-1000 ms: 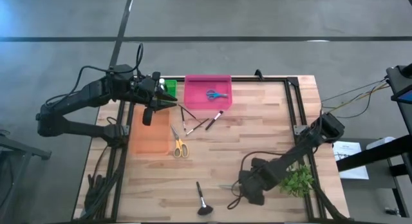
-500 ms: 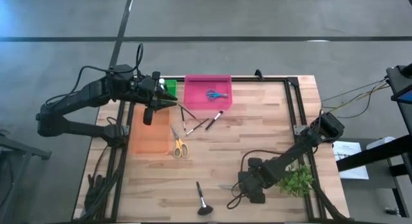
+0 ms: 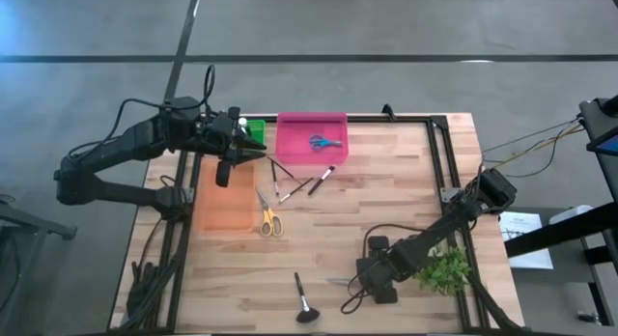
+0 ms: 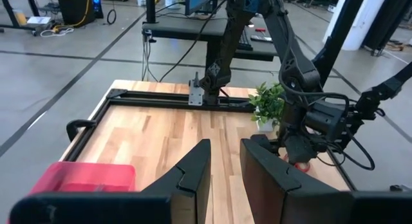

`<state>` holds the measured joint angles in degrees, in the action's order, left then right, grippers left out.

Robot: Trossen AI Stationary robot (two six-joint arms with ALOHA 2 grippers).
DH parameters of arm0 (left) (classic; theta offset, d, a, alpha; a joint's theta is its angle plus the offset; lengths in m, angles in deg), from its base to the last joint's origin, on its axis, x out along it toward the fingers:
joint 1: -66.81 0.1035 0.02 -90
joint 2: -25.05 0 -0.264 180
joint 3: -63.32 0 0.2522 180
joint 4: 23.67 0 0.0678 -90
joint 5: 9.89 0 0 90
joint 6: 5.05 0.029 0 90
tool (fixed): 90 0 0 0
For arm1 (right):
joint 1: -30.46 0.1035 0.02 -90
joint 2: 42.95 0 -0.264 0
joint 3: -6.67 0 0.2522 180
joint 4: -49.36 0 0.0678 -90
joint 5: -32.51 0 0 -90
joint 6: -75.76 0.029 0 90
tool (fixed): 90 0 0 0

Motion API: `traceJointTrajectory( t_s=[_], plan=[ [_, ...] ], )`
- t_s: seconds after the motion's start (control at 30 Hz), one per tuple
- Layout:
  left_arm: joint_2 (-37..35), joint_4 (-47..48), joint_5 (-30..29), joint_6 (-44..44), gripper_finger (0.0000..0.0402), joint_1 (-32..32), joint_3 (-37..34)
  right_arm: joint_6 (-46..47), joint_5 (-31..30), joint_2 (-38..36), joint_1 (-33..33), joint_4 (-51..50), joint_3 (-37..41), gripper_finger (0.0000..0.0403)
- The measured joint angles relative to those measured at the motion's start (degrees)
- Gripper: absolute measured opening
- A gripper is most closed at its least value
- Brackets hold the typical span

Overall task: Pick & Place Paint Supplies
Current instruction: Put the red scissors into the red bin

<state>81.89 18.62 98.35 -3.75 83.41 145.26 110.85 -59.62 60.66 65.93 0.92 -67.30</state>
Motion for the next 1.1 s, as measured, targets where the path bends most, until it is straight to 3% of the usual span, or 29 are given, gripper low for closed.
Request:
traceJointTrajectory(
  t_s=[0.4, 0.63, 0.8, 1.1],
  plan=[
    [0.0, 0.0, -0.5, 0.0, 0.0092, 0.0, 0.0, -2.1, -0.8, 0.0, -0.2, 1.2, 1.1, 0.0198],
    [0.0, 0.0, -0.7, 0.0, 0.0092, 0.0, 0.0, -2.3, -1.0, 0.0, -0.4, 1.6, 1.5, 0.0105],
    [0.0, 0.0, -0.8, 0.3, 0.0092, 0.0, 0.0, -2.0, 3.1, 0.0, -1.1, 5.3, 2.5, 0.0023],
    [0.0, 0.0, -0.8, 0.4, 0.0092, 0.0, 0.0, -2.0, 4.4, 0.0, -2.6, 4.8, 1.5, 0.0014]
  ],
)
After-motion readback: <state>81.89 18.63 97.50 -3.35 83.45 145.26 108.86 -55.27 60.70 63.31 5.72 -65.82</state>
